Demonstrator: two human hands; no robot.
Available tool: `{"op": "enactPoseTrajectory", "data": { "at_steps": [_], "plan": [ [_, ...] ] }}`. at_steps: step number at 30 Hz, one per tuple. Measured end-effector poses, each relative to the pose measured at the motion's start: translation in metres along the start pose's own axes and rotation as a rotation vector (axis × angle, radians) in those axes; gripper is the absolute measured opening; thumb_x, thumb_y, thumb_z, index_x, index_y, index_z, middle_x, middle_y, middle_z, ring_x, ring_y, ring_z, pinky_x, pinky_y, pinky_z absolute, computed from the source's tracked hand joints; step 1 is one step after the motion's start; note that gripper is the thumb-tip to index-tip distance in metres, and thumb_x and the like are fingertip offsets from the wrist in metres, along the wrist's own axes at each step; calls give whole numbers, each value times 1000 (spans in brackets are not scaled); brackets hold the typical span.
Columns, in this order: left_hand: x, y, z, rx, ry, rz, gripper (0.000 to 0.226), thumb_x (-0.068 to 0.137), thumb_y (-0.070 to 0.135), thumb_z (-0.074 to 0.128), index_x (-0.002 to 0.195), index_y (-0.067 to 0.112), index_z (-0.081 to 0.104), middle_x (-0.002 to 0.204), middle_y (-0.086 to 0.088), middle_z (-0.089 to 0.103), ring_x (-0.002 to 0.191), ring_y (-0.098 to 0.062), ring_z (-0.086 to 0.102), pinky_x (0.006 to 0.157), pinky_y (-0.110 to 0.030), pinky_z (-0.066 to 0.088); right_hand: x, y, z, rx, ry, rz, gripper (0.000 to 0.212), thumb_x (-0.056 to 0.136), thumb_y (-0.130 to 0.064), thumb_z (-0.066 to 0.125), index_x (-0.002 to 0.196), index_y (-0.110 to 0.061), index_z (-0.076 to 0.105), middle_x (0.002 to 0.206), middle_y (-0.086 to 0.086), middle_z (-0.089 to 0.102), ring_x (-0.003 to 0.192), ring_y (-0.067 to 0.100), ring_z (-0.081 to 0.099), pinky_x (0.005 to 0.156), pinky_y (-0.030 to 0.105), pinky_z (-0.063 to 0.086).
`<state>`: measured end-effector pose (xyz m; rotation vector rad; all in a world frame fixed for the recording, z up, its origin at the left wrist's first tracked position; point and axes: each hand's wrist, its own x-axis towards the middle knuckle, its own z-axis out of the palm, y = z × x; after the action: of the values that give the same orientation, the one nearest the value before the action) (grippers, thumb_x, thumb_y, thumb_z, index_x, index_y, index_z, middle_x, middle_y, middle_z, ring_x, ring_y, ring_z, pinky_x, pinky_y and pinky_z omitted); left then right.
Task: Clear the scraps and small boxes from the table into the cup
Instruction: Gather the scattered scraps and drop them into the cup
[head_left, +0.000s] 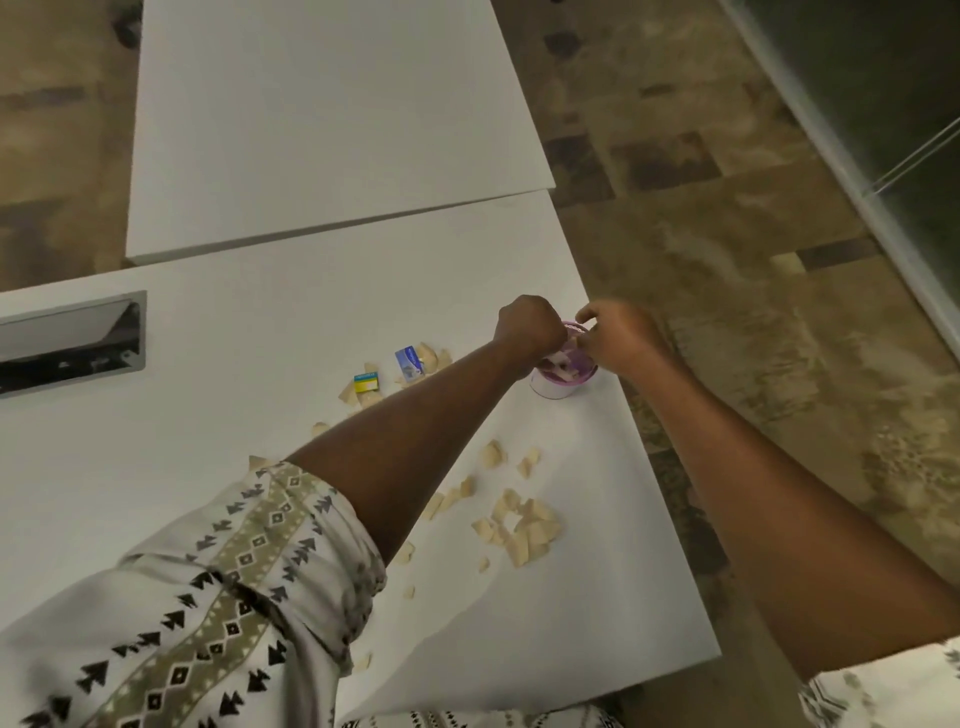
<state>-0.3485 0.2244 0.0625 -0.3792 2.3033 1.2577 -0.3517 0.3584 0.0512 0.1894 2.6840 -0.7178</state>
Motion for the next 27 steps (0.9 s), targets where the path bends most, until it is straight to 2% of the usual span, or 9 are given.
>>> {"op": "enactPoseTrajectory", "data": {
  "at_steps": [2, 5, 7, 10, 13, 17, 21, 24, 27],
  "plan": [
    [-4, 0, -2, -3, 30, 22, 25, 94, 9, 55, 112, -1, 69, 114, -20, 71, 103, -34, 69, 90, -41, 59, -5, -1, 0, 26, 35, -2, 26, 81, -24, 73, 106, -15, 70, 90, 8, 72, 84, 26, 67, 74, 31, 53],
    [-13, -6, -3, -48, 79, 50, 20, 90, 11, 58, 102, 2, 70, 106, -17, 72, 98, -34, 71, 86, -45, 61, -22, 1, 4, 65, 93, -25, 16, 86, -27, 67, 98, -18, 69, 91, 5, 72, 82, 25, 67, 71, 32, 54],
    [-25, -14, -4, -76, 108, 70, 17, 89, 18, 60, 98, 8, 72, 101, -12, 74, 95, -30, 71, 84, -44, 61, -39, 5, 12, 64, 119, -50, 13, 88, -29, 62, 95, -21, 68, 91, 3, 71, 81, 25, 65, 69, 31, 53],
    [-45, -36, -7, -24, 133, 115, 21, 89, 30, 65, 100, 13, 73, 103, -7, 74, 95, -25, 69, 87, -37, 58, -73, 14, 35, 55, 119, -82, 16, 89, -36, 61, 95, -22, 67, 86, 0, 67, 75, 21, 62, 63, 24, 41],
    [-71, -74, -8, 27, 119, 121, 21, 89, 33, 68, 95, 14, 73, 99, -5, 75, 95, -21, 68, 84, -33, 54, -112, 27, 71, 34, -16, -92, 30, 86, -40, 71, 106, -20, 64, 94, 2, 65, 78, 16, 60, 64, 22, 39],
    [-103, -135, -8, 120, 80, 94, 19, 89, 32, 68, 95, 14, 73, 100, -5, 73, 95, -20, 67, 87, -33, 53, -154, 43, 112, -98, -219, 7, 58, 81, -51, 72, 127, -21, 52, 118, 10, 52, 102, 30, 62, 80, 32, 50],
    [-143, -203, -5, 242, 96, 91, 24, 90, 34, 69, 106, 16, 69, 104, -8, 64, 95, -23, 64, 81, -32, 50, -183, 48, 142, -240, -245, 58, 87, 74, -58, 76, 141, -20, 37, 128, 12, 41, 116, 34, 52, 88, 40, 50],
    [-181, -253, -5, 371, 119, 73, 32, 90, 39, 66, 115, 19, 62, 113, -4, 57, 101, -21, 59, 77, -35, 53, -197, 46, 159, -291, -229, 83, 91, 72, -54, 80, 140, -18, 33, 127, 12, 38, 114, 33, 49, 84, 39, 50],
    [-220, -300, -6, 492, 132, 33, 42, 86, 43, 68, 119, 19, 58, 116, -4, 51, 104, -24, 55, 71, -35, 53, -205, 38, 174, -271, -204, 100, 79, 78, -40, 81, 137, -17, 35, 125, 13, 37, 111, 33, 50, 83, 41, 50]
  ]
}}
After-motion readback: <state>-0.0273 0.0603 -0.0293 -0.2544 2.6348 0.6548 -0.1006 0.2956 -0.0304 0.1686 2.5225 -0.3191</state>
